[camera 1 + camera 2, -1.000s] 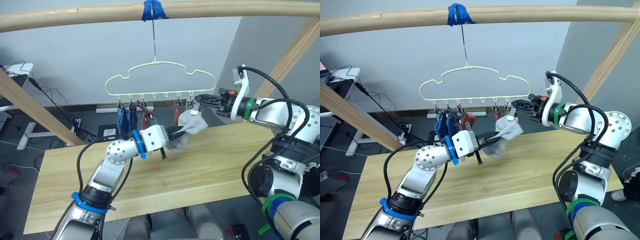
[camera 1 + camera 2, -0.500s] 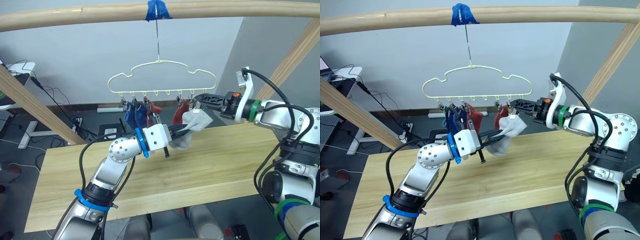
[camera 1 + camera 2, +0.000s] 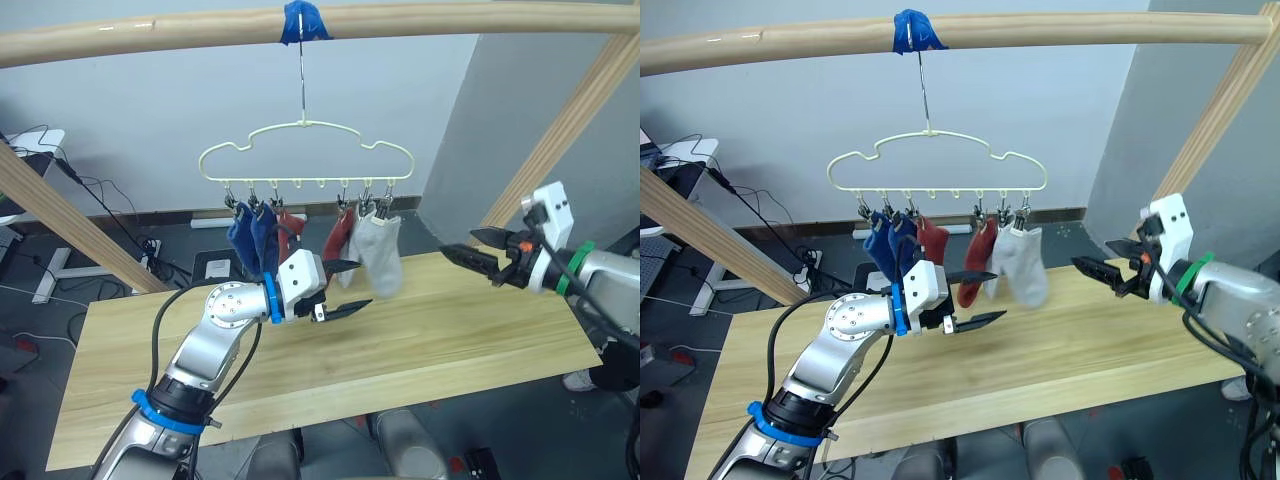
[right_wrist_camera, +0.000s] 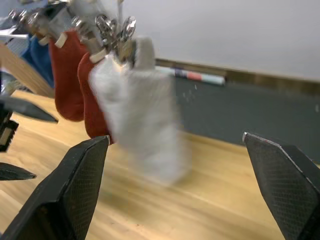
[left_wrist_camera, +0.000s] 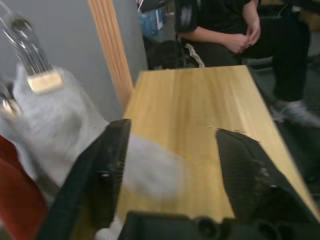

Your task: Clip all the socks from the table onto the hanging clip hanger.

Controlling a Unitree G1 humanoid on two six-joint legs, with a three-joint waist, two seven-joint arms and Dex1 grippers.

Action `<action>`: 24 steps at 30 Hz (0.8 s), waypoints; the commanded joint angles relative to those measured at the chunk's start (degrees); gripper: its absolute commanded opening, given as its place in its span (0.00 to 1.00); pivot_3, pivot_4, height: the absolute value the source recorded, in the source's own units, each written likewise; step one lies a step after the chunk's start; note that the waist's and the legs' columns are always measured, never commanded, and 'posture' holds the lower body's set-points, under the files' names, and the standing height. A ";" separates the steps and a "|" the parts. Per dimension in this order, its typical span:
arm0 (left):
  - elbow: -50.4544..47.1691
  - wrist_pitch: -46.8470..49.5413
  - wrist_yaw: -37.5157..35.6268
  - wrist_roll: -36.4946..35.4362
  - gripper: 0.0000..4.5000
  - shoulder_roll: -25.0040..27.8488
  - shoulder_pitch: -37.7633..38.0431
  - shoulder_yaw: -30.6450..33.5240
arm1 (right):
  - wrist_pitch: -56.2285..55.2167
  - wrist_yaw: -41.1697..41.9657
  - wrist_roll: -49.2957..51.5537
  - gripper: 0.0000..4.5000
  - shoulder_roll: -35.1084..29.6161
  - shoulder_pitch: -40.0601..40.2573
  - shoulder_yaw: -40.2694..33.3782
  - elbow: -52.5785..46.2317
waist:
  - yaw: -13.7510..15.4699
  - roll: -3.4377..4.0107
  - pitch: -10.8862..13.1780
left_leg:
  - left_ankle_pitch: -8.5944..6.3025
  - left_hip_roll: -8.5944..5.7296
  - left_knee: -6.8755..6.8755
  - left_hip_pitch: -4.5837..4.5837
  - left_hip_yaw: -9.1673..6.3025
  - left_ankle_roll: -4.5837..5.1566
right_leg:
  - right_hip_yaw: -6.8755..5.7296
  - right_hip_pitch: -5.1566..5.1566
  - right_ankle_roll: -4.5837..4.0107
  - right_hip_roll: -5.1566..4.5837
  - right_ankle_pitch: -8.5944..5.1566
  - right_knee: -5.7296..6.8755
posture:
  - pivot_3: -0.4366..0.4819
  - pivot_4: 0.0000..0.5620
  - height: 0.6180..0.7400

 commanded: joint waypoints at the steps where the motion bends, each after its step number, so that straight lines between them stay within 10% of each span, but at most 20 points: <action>1: -4.04 2.96 -0.61 -3.19 0.96 2.24 1.68 3.71 | -9.27 6.88 -7.68 1.00 -0.15 1.75 1.55 -2.07 | 0.00 0.00 0.00 | 0.01 -0.01 0.03 0.00 0.00 0.00 | 0.01 0.01 0.03 0.00 0.03 0.00 | 0.30 0.29 1.00; 12: -5.67 15.96 10.17 -13.40 1.00 6.11 25.20 30.30 | -30.62 13.76 -29.62 1.00 7.90 6.88 12.31 8.22 | 2.11 -0.31 -0.18 | 0.00 0.00 0.04 0.08 0.03 0.00 | 0.01 0.11 -0.10 -0.05 -0.03 -0.05 | 0.43 0.29 1.00; 24: -8.67 16.12 19.90 -6.17 1.00 3.62 31.29 30.14 | -32.02 15.05 -34.29 1.00 10.79 7.89 11.04 9.84 | 6.94 -0.58 -0.39 | 0.00 0.00 0.06 0.15 0.00 -0.01 | -0.03 0.17 -0.36 -0.05 -0.11 -0.02 | 0.51 0.28 1.00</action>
